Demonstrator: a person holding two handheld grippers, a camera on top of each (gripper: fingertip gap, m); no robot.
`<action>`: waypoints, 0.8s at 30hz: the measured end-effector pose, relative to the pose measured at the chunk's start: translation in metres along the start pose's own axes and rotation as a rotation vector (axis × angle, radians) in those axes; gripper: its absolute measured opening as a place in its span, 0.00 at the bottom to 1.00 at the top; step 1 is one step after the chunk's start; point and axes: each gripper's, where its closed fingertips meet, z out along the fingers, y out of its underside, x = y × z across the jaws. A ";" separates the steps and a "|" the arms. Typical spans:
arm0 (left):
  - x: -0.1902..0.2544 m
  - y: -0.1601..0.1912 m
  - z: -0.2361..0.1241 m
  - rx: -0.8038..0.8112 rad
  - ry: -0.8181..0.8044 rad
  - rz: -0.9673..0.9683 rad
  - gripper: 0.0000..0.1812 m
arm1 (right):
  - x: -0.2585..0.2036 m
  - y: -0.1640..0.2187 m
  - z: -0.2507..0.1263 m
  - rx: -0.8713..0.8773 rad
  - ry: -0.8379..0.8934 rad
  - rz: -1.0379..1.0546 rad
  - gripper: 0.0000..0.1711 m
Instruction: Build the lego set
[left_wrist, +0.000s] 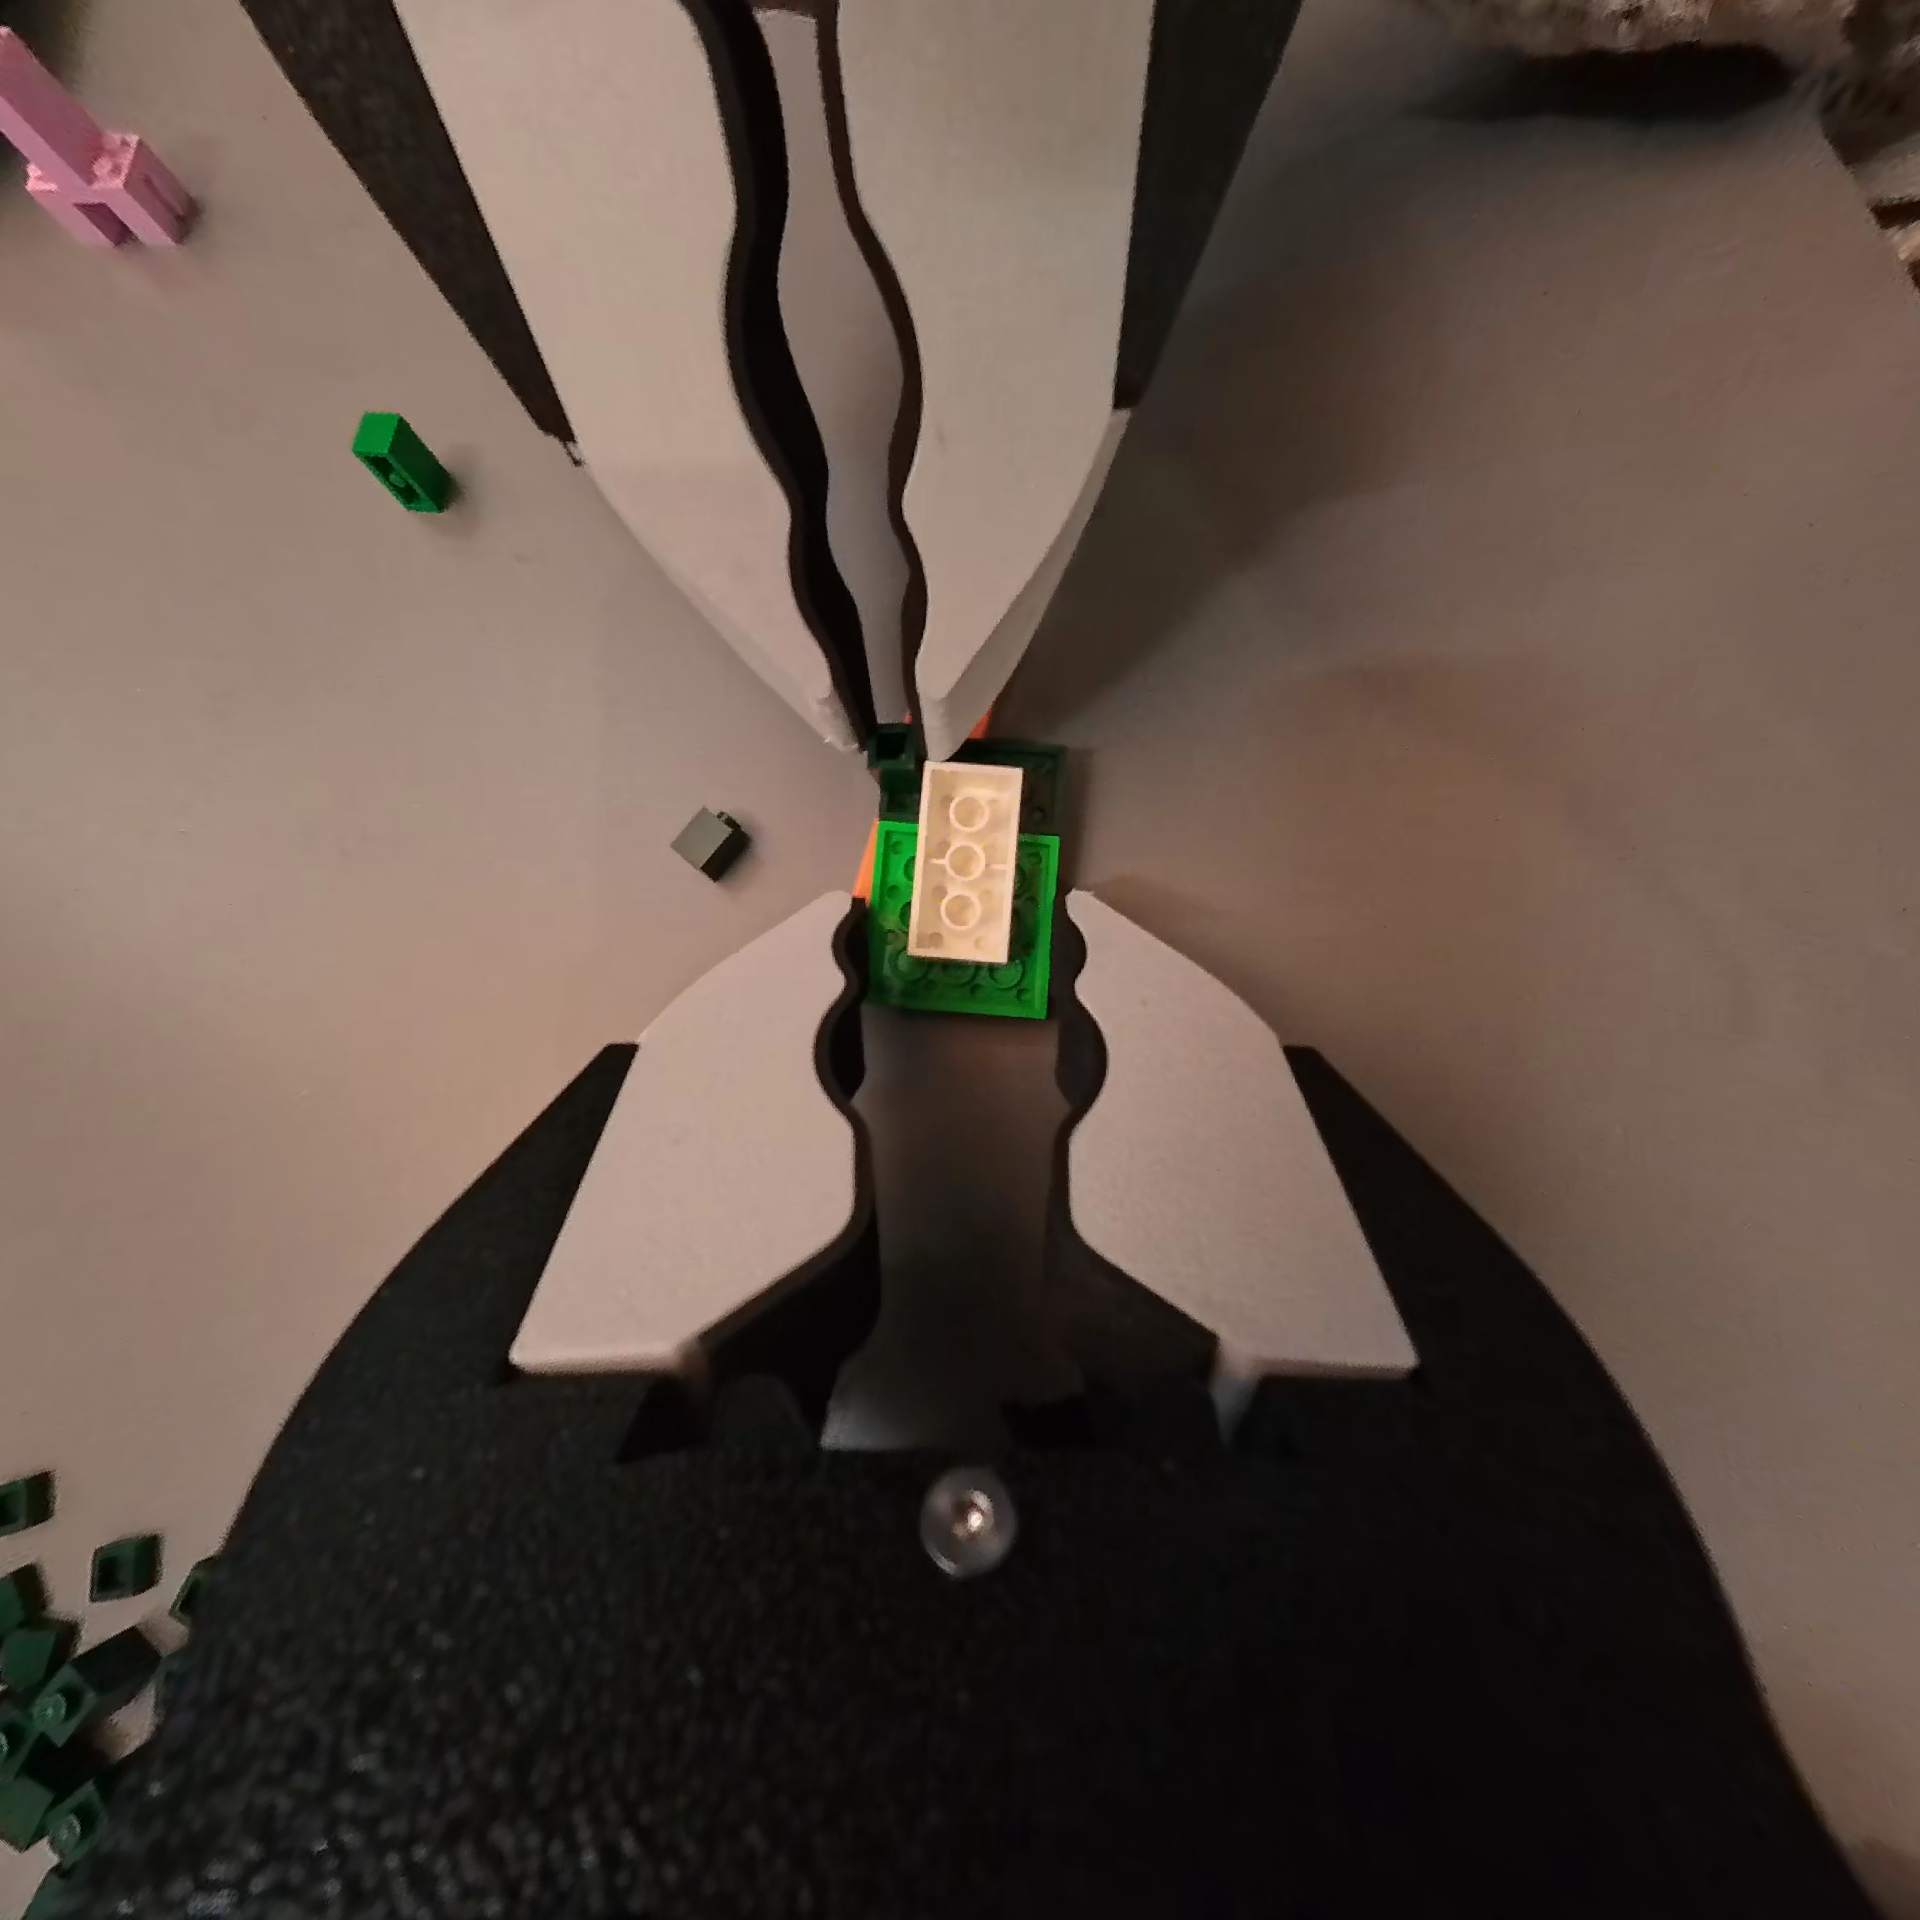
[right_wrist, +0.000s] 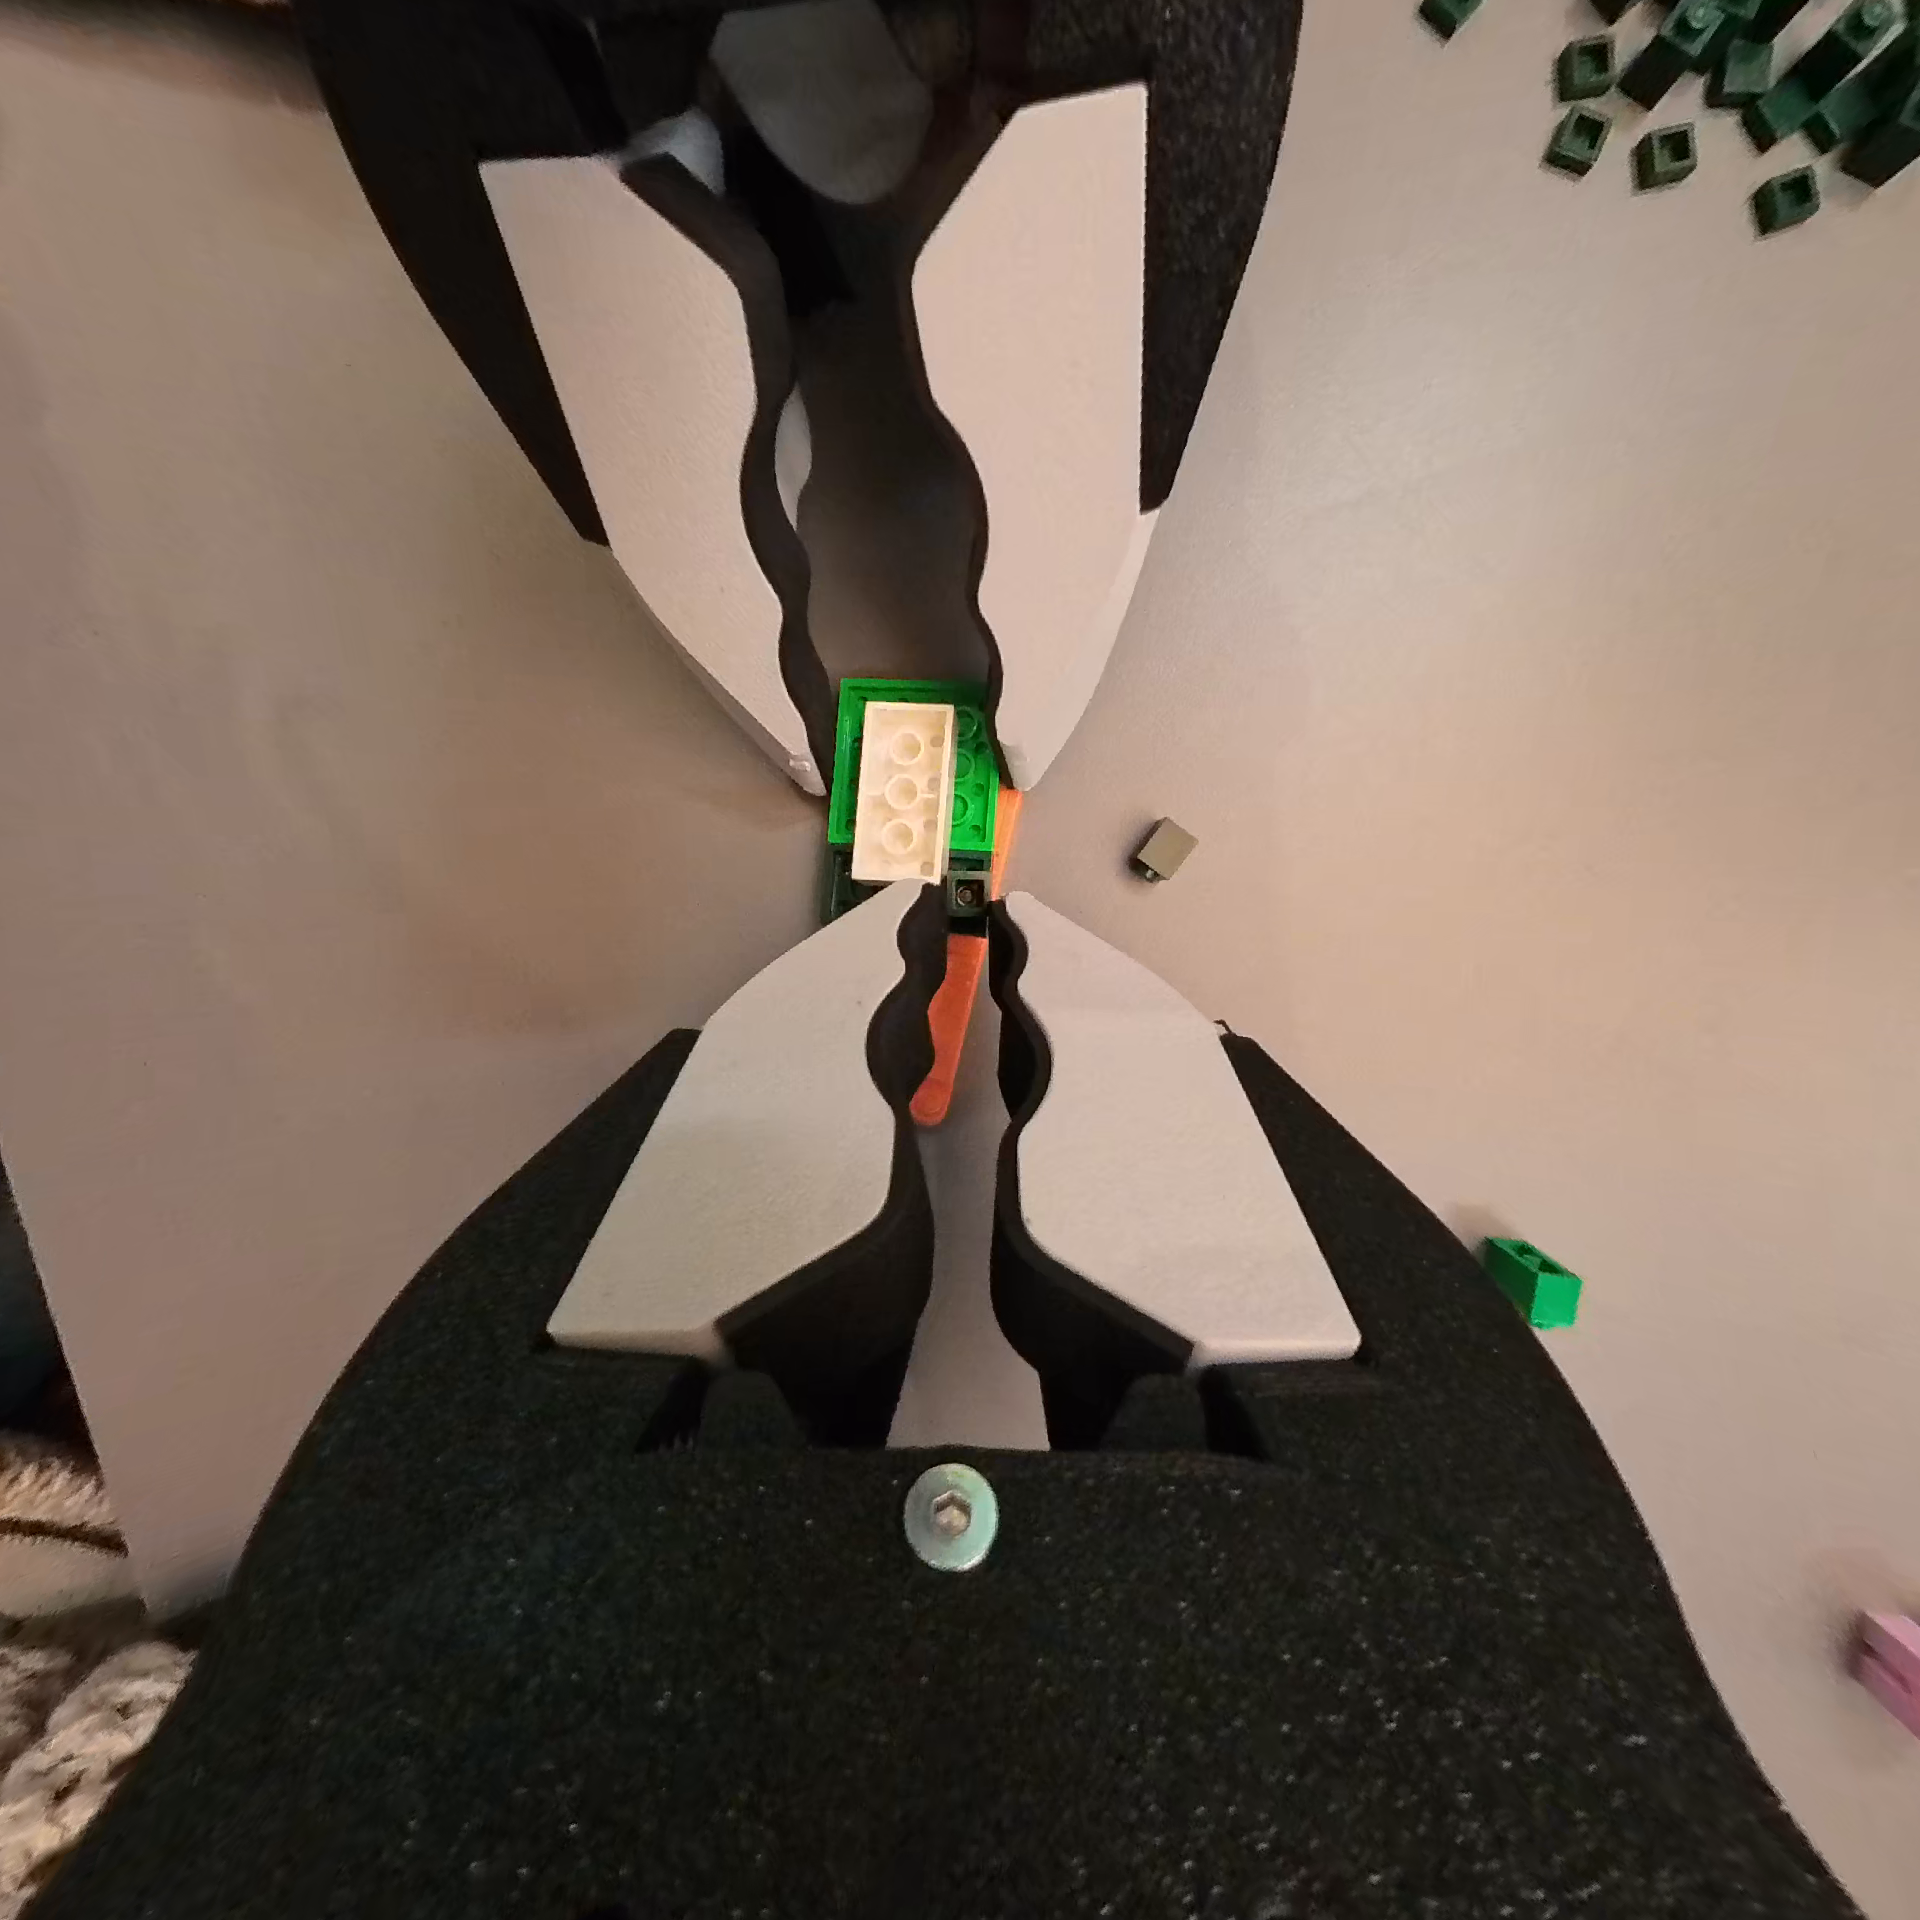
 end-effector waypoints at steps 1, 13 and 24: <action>0.000 0.000 0.000 0.000 0.000 0.000 0.18 | 0.000 0.000 0.000 0.003 -0.002 0.000 0.04; 0.000 0.002 0.001 0.003 0.005 -0.004 0.18 | -0.001 0.004 -0.001 0.096 0.018 0.017 0.04; -0.001 0.002 0.001 -0.015 -0.006 0.001 0.18 | -0.001 0.008 -0.004 -0.002 0.034 -0.007 0.04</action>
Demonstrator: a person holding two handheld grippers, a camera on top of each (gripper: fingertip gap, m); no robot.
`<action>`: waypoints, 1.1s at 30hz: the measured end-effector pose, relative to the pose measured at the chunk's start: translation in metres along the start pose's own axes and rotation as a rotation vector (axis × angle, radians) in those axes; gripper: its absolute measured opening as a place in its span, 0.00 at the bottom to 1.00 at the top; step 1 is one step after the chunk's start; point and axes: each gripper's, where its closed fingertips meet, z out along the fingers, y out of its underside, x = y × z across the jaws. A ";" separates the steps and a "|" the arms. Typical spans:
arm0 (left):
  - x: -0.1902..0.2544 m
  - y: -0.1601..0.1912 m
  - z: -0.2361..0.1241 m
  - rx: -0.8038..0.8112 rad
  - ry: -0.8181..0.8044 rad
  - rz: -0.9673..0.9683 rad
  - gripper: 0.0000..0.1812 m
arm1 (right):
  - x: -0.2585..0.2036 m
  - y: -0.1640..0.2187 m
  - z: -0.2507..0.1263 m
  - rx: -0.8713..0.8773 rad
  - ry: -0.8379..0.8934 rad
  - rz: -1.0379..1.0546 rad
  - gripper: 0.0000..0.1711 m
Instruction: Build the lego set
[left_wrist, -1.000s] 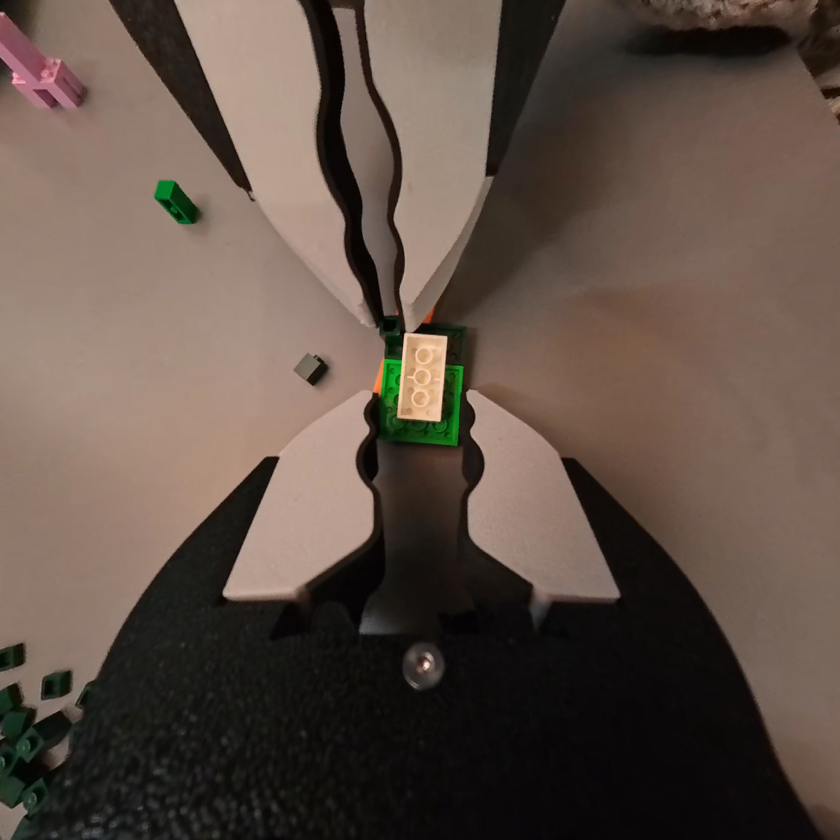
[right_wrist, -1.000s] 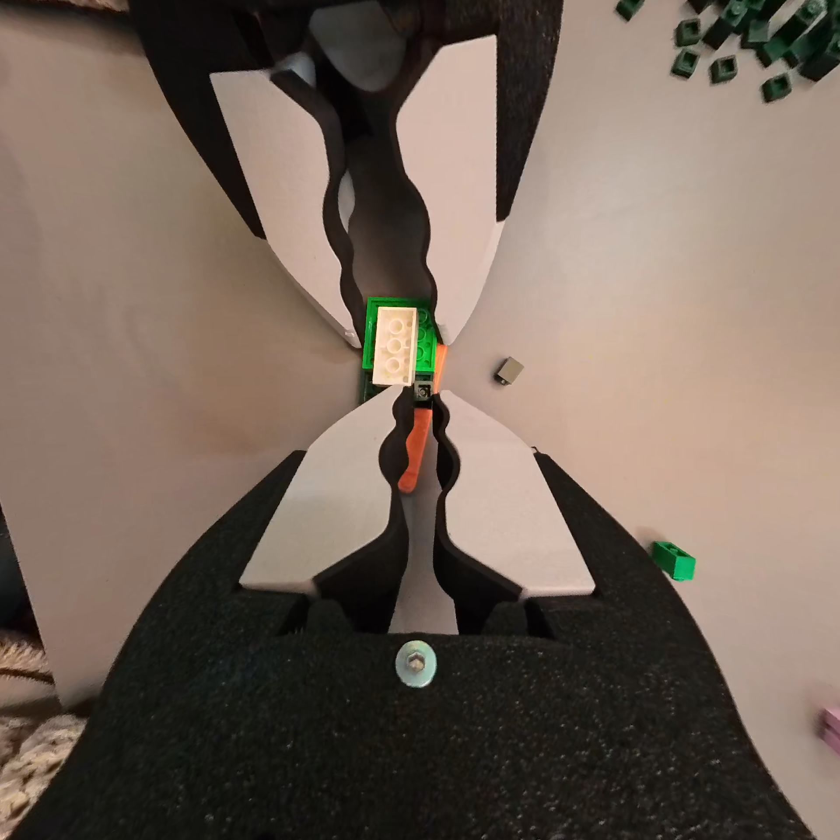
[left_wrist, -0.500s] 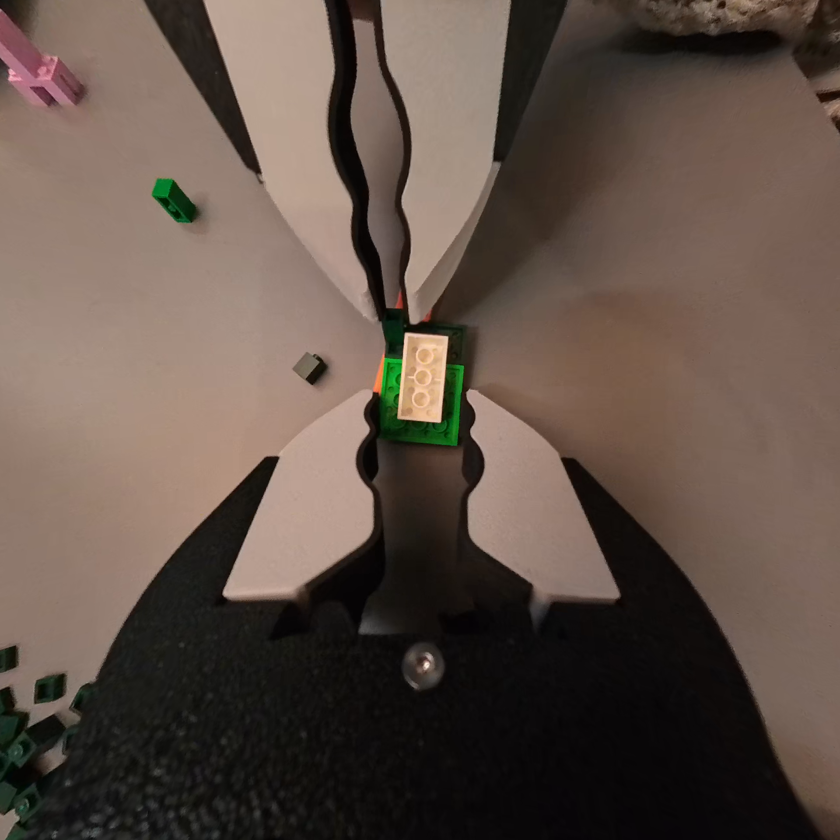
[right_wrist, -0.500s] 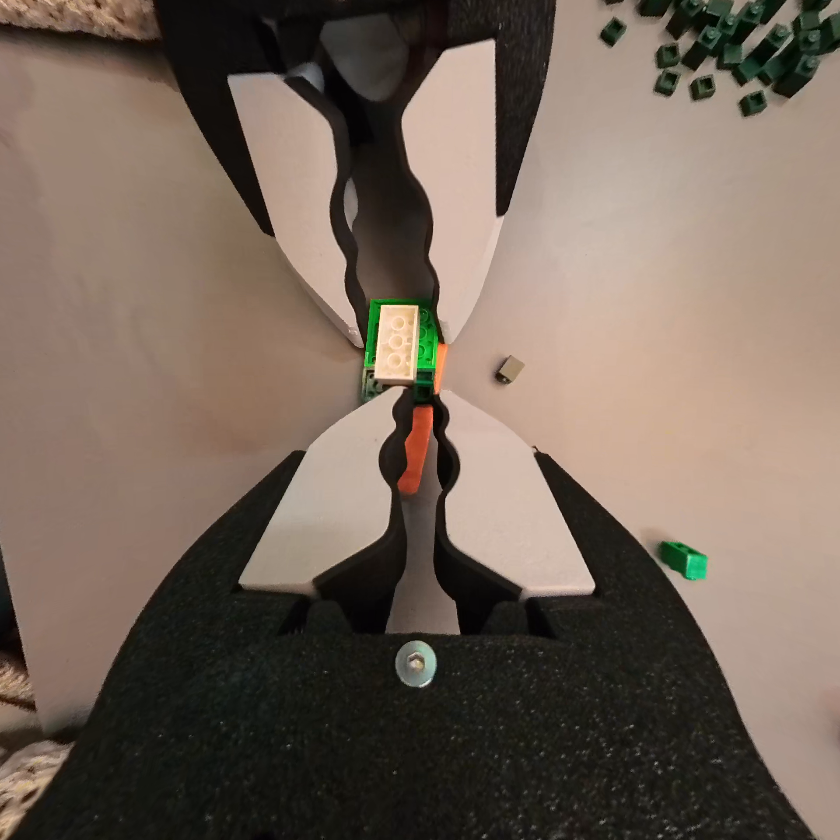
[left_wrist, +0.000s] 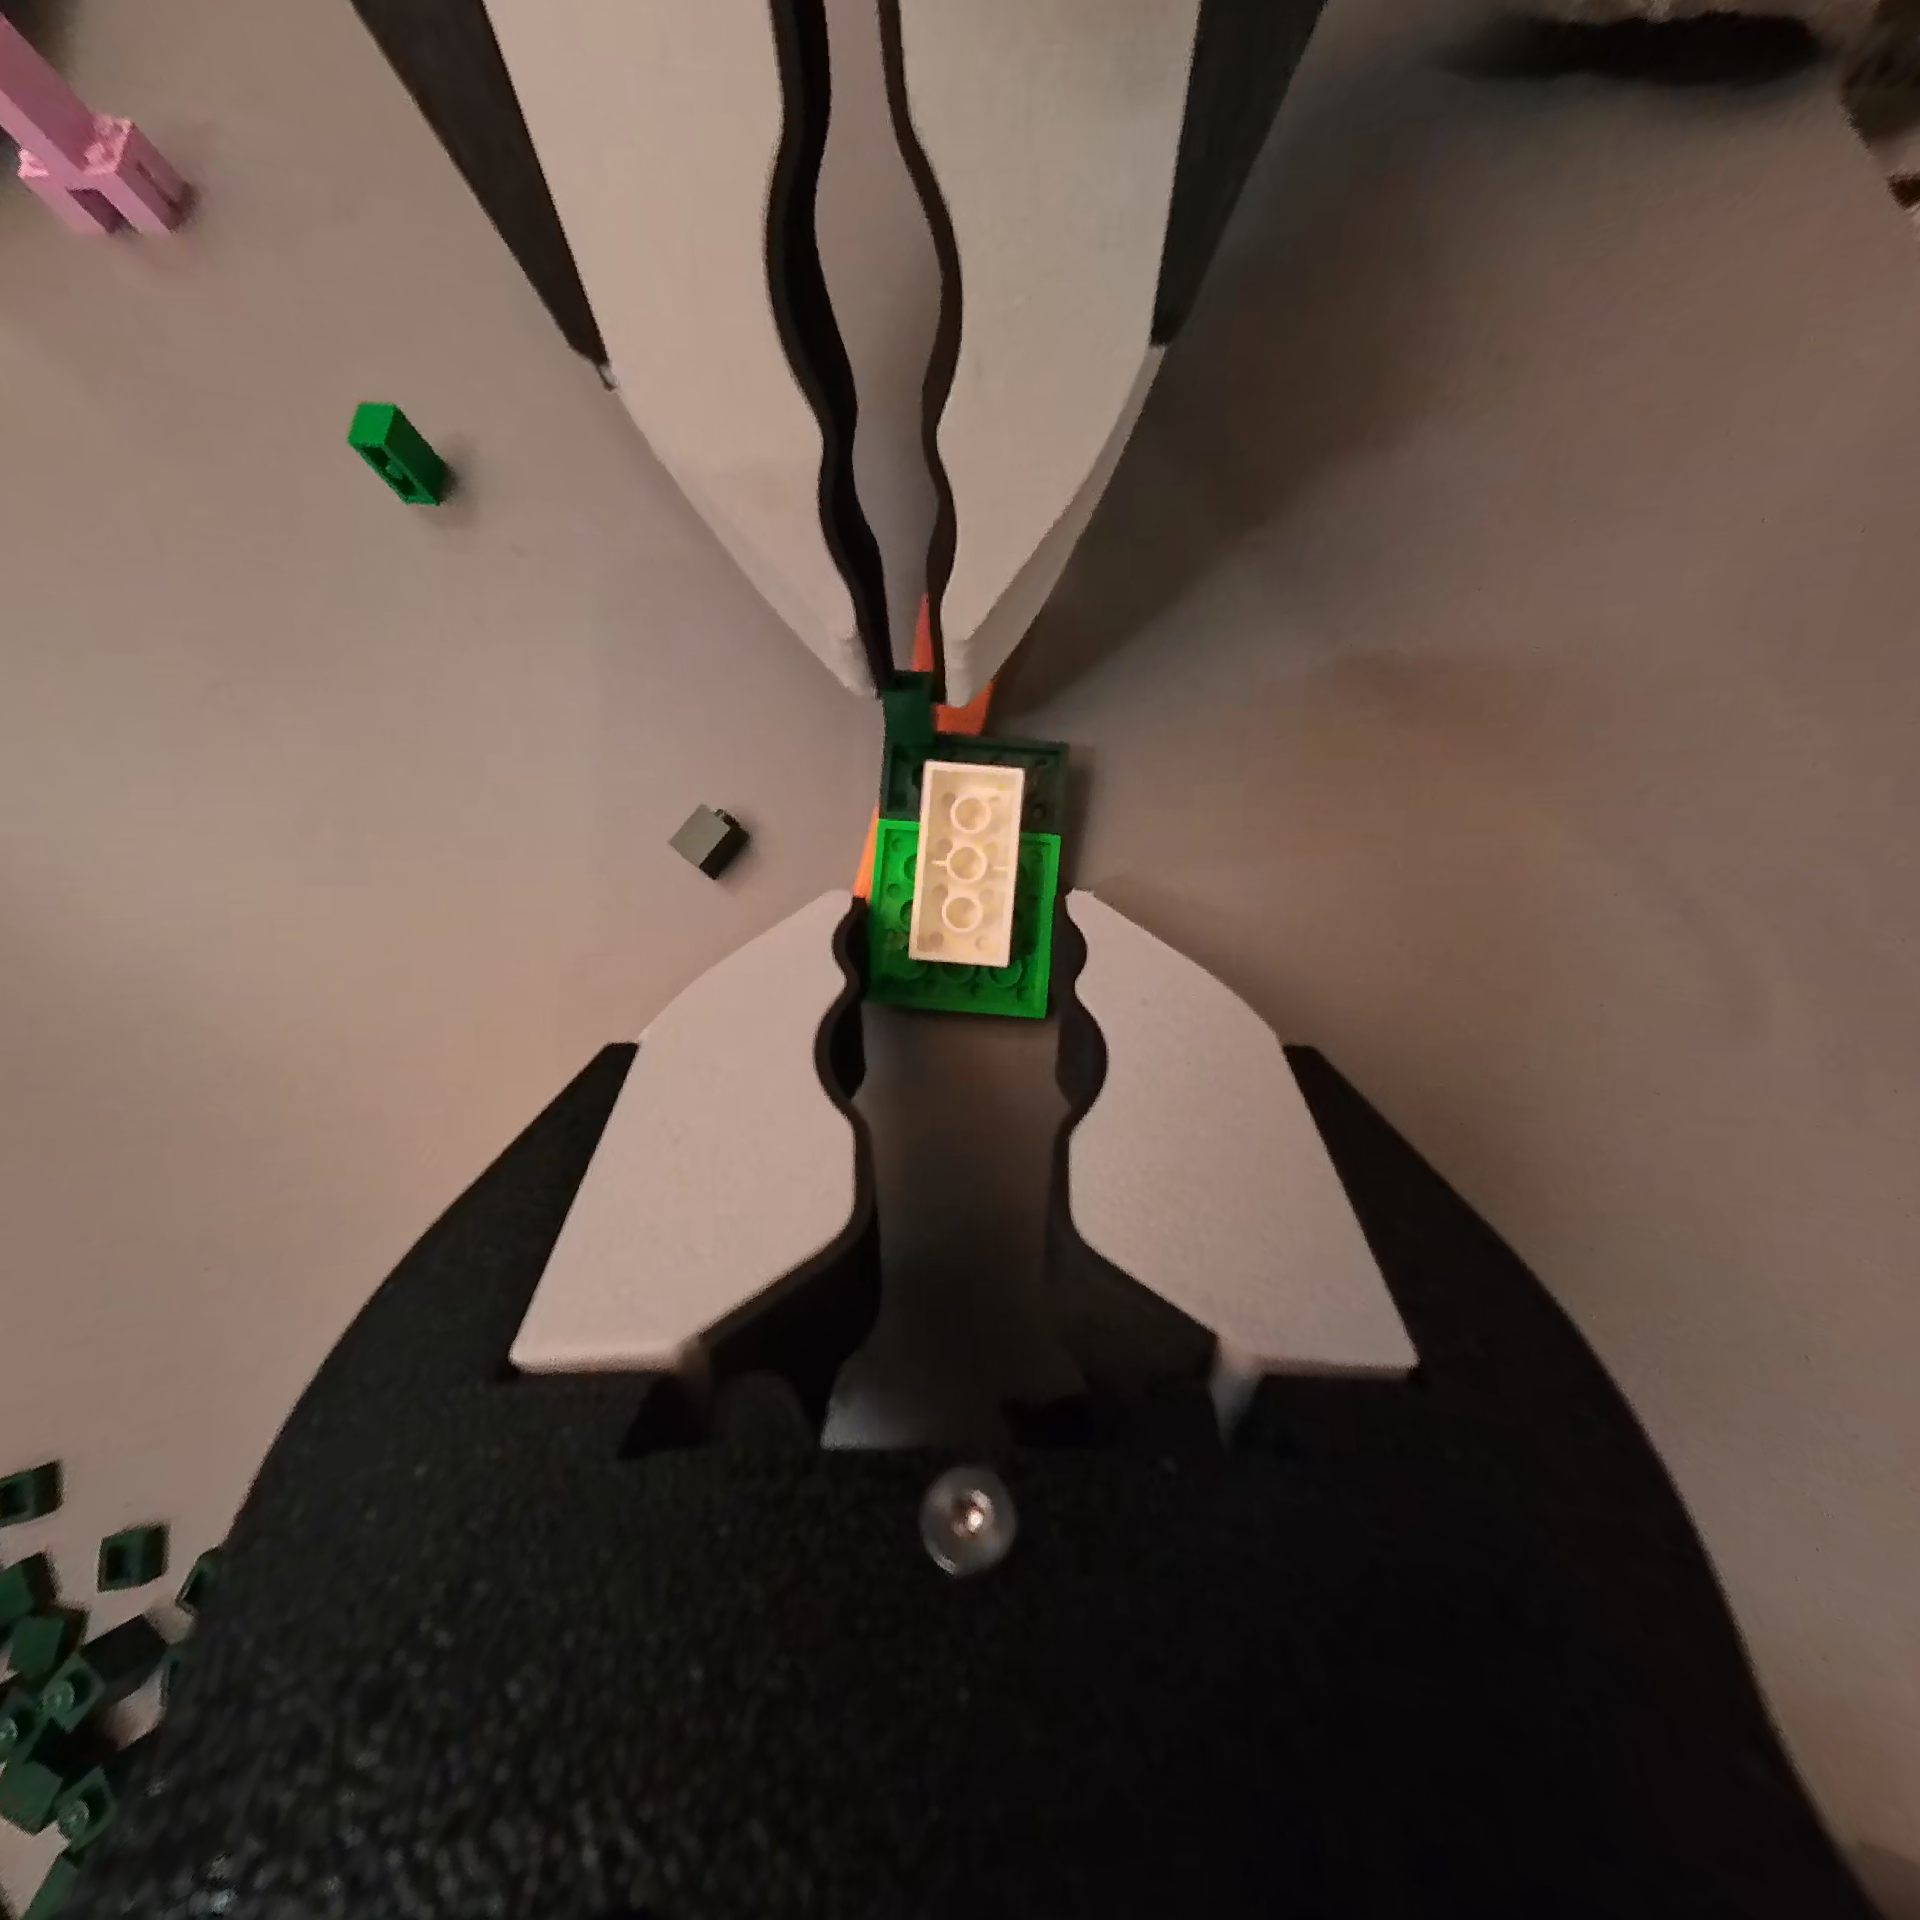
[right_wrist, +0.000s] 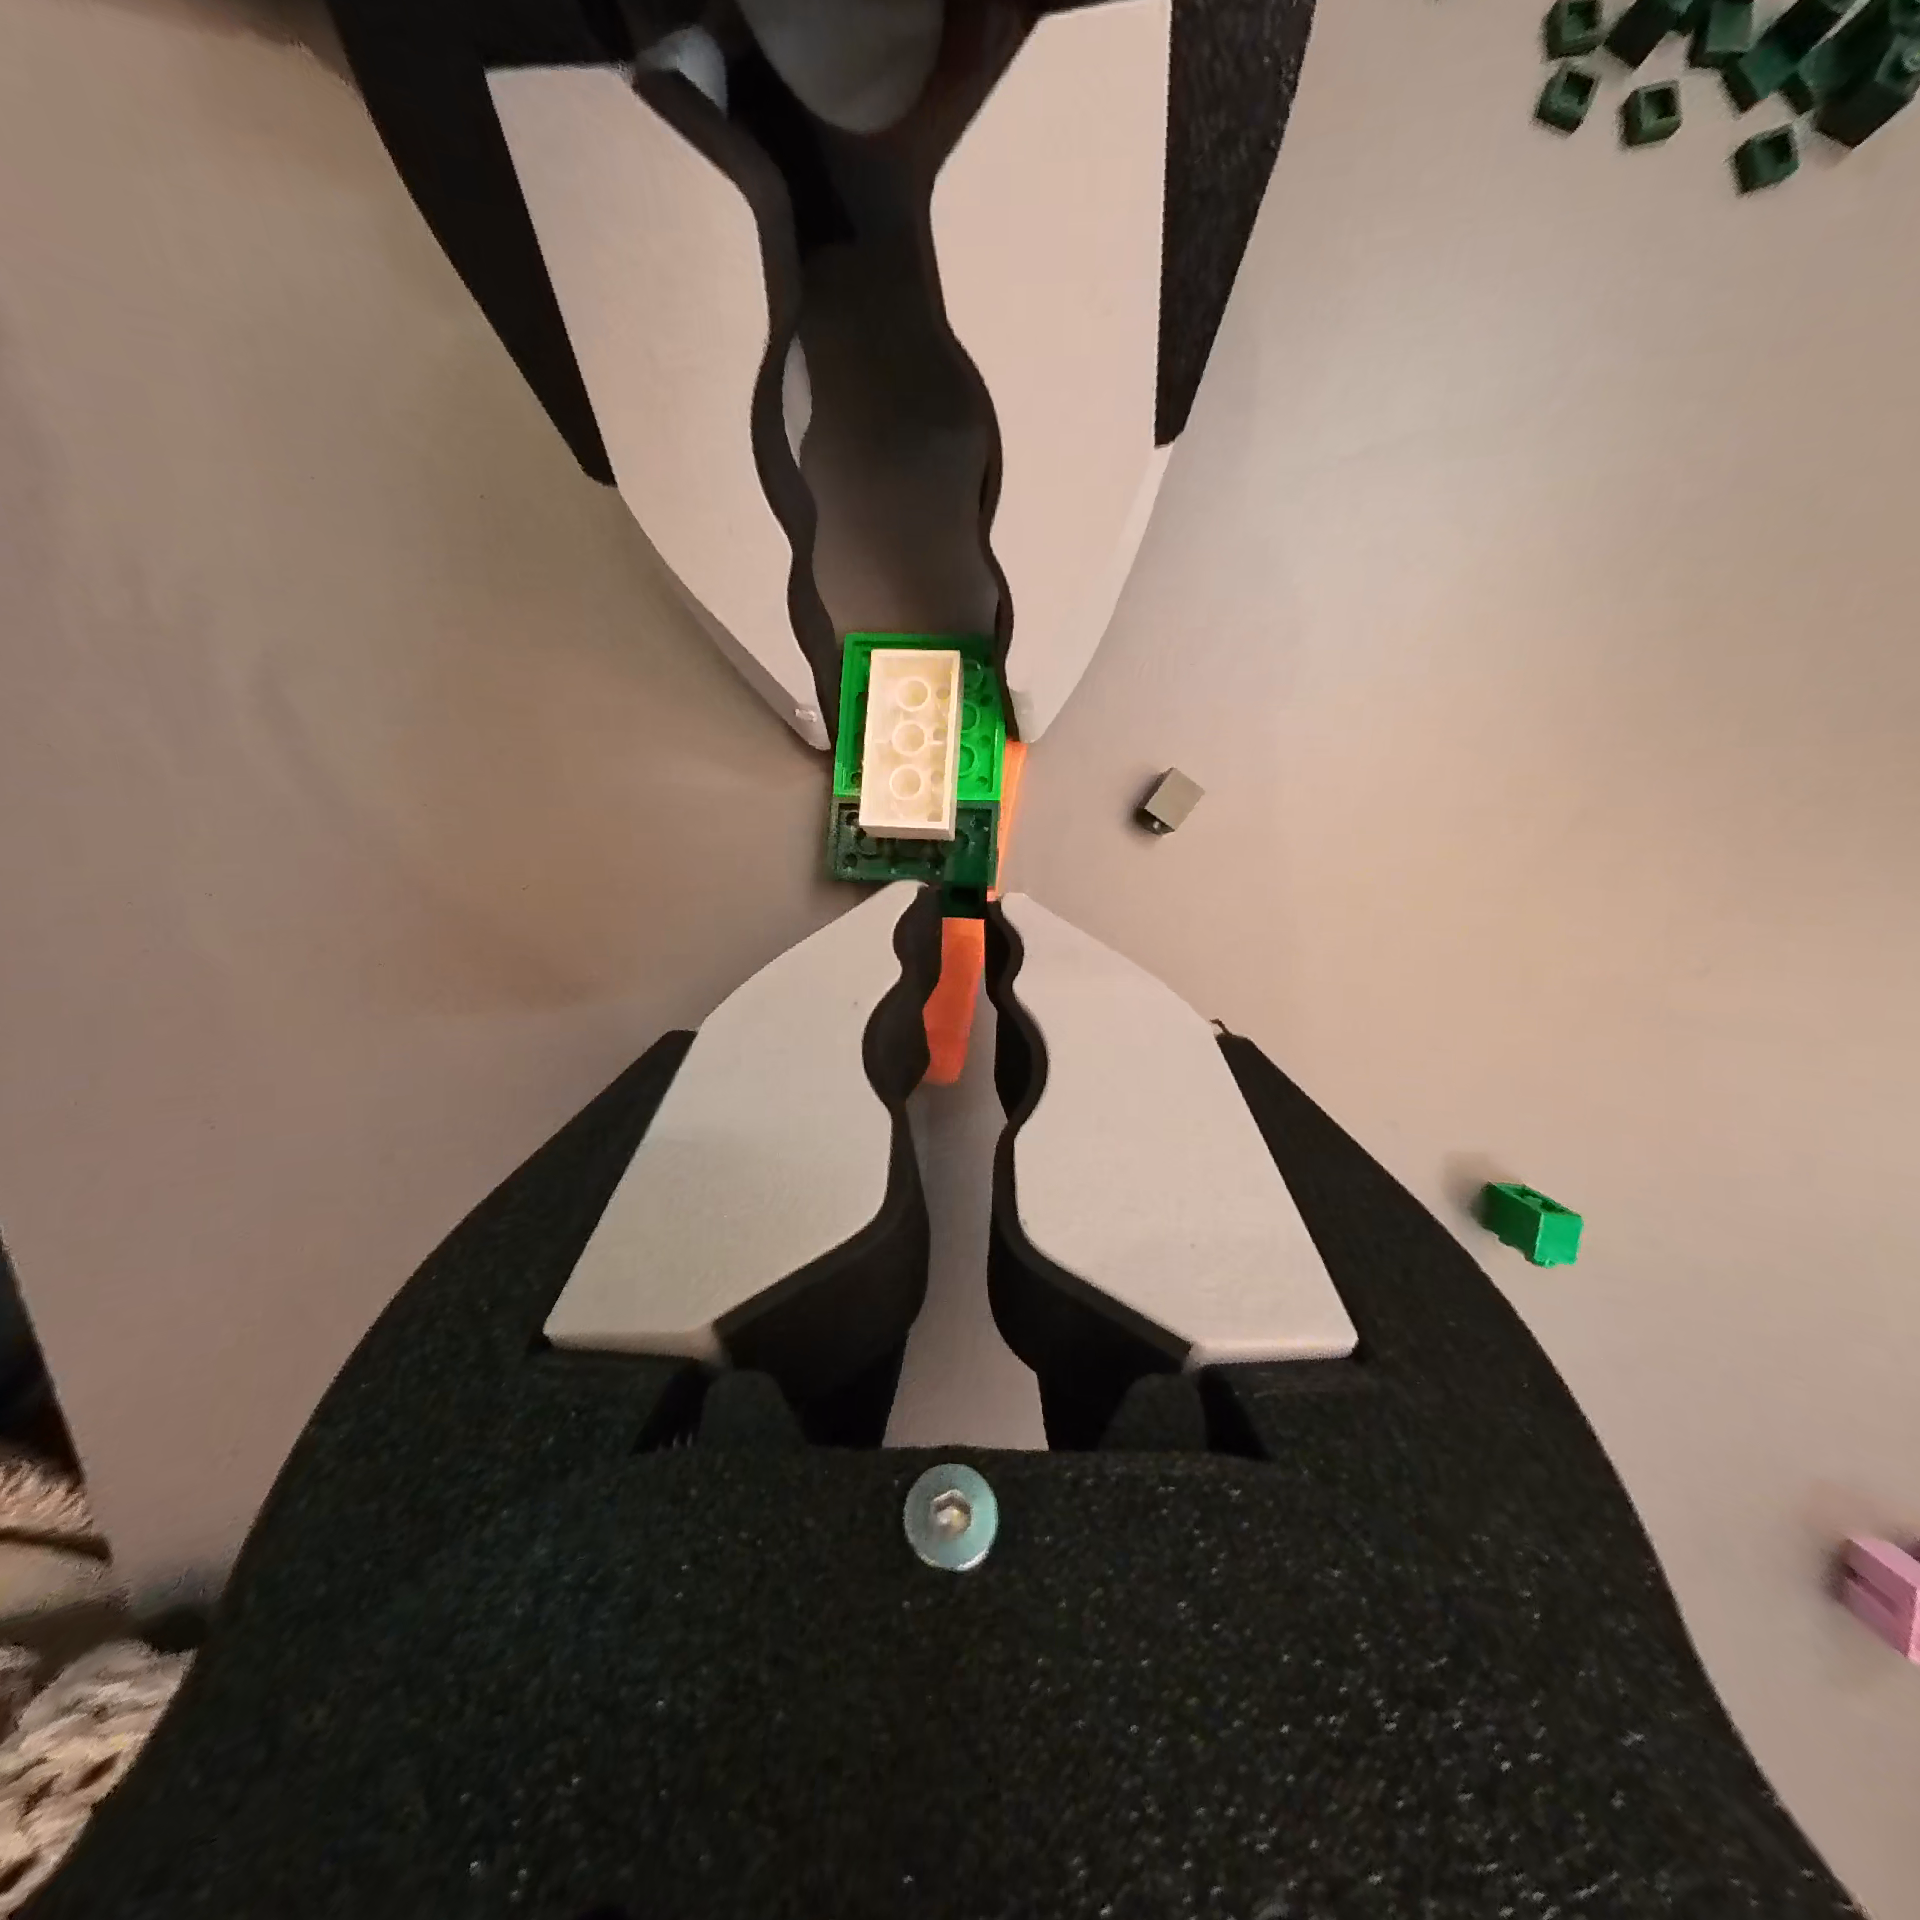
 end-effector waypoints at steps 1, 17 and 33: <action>0.000 0.000 0.000 -0.003 -0.001 -0.001 0.18 | 0.000 0.000 0.000 -0.005 0.003 -0.002 0.04; 0.001 -0.002 0.002 -0.024 -0.012 -0.005 0.18 | 0.001 -0.001 0.008 -0.081 0.018 -0.051 0.05; -0.001 -0.001 0.000 0.003 0.021 -0.077 0.18 | 0.011 0.001 -0.005 0.128 0.141 -0.094 0.05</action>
